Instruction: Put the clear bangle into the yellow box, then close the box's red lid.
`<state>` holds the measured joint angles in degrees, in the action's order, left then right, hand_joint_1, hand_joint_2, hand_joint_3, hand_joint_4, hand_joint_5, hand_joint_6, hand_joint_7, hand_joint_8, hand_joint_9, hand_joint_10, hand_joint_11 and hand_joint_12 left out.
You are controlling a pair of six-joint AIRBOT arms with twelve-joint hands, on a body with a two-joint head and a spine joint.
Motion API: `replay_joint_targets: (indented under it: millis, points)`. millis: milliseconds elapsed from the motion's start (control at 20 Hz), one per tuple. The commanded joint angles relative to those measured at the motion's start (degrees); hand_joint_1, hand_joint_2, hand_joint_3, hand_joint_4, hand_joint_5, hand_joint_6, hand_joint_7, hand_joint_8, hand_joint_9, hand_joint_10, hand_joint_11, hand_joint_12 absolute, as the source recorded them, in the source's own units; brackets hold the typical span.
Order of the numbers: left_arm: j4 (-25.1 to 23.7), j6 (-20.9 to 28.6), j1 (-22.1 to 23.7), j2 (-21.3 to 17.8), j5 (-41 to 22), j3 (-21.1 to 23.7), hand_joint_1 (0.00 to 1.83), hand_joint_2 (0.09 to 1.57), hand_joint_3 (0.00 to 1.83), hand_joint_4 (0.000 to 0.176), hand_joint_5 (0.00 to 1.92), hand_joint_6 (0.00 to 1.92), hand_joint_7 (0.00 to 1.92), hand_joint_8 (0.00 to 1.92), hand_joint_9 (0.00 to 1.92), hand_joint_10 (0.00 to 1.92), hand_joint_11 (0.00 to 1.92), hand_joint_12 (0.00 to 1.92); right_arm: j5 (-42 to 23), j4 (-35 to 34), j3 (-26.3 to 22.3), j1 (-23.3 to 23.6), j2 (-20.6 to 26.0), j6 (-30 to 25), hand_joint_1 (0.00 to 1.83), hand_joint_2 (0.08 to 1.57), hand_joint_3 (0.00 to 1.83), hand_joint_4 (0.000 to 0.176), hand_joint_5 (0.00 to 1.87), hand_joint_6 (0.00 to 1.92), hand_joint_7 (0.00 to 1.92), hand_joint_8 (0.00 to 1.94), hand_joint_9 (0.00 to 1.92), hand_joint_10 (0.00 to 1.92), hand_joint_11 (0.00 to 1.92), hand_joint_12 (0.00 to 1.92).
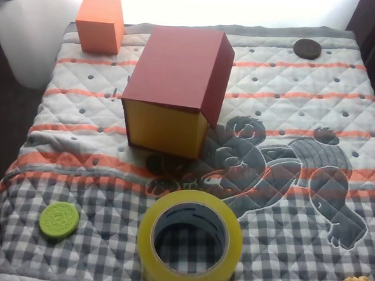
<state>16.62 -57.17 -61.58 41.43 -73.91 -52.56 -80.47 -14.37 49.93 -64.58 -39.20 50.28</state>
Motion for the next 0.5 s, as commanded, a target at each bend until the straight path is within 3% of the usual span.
replay_joint_targets:
  millis: [0,100,200,250,350,400,450]
  points:
    - [-0.31,2.36,-0.48,0.29,-11.55,-0.17,0.00,1.28,0.00,0.000,0.19,0.00,0.21,0.00,0.19,0.00,0.00,0.35,-8.43,-0.90,-0.29,0.14,0.43,-0.19,0.34,1.28,0.00,0.000,0.34,0.00,0.36,0.01,0.35,0.01,0.10,0.48]
    - [0.50,4.32,-2.41,0.32,-14.64,-0.01,0.18,1.19,0.00,0.000,0.17,0.00,0.19,0.00,0.18,0.00,0.00,0.51,-8.70,-0.88,-0.66,-0.69,0.43,-0.19,0.40,1.24,0.00,0.000,0.31,0.00,0.40,0.00,0.40,0.00,0.06,0.71]
    - [0.73,5.95,-3.20,0.41,-16.18,0.00,0.24,1.10,0.00,0.000,0.18,0.00,0.20,0.00,0.19,0.00,0.00,0.50,-9.99,-0.86,-0.79,-1.48,0.43,-0.19,0.34,1.23,0.00,0.000,0.25,0.00,0.36,0.00,0.39,0.00,0.02,0.80]
    - [0.84,6.59,-3.48,0.52,-16.85,-0.01,0.26,1.09,0.00,0.000,0.15,0.00,0.17,0.00,0.17,0.00,0.00,0.40,-10.70,-0.82,-0.87,-1.73,0.43,-0.19,0.36,1.19,0.00,0.000,0.23,0.00,0.36,0.00,0.39,0.00,0.03,0.76]
    - [1.33,8.47,-4.47,0.70,-19.28,-0.04,0.32,1.07,0.00,0.000,0.18,0.01,0.19,0.00,0.19,0.01,0.00,0.54,-12.45,-0.73,-1.13,-2.23,0.44,-0.19,0.41,1.21,0.00,0.017,0.24,0.00,0.38,0.00,0.41,0.00,0.09,0.67]
    - [1.57,9.54,-5.10,0.72,-20.77,-0.06,0.22,1.14,0.01,0.000,0.19,0.00,0.23,0.01,0.25,0.02,0.00,0.67,-13.04,-0.58,-1.27,-2.38,0.46,-0.19,0.44,1.22,0.00,0.025,0.23,0.00,0.35,0.00,0.38,0.00,0.14,0.49]
    - [1.95,10.84,-6.08,0.72,-22.90,-0.07,0.23,1.17,0.02,0.000,0.18,0.00,0.25,0.01,0.26,0.02,0.00,0.69,-13.73,-0.16,-1.45,-2.43,0.50,-0.19,0.58,1.18,0.00,0.023,0.20,0.00,0.38,0.00,0.37,0.00,0.15,0.35]
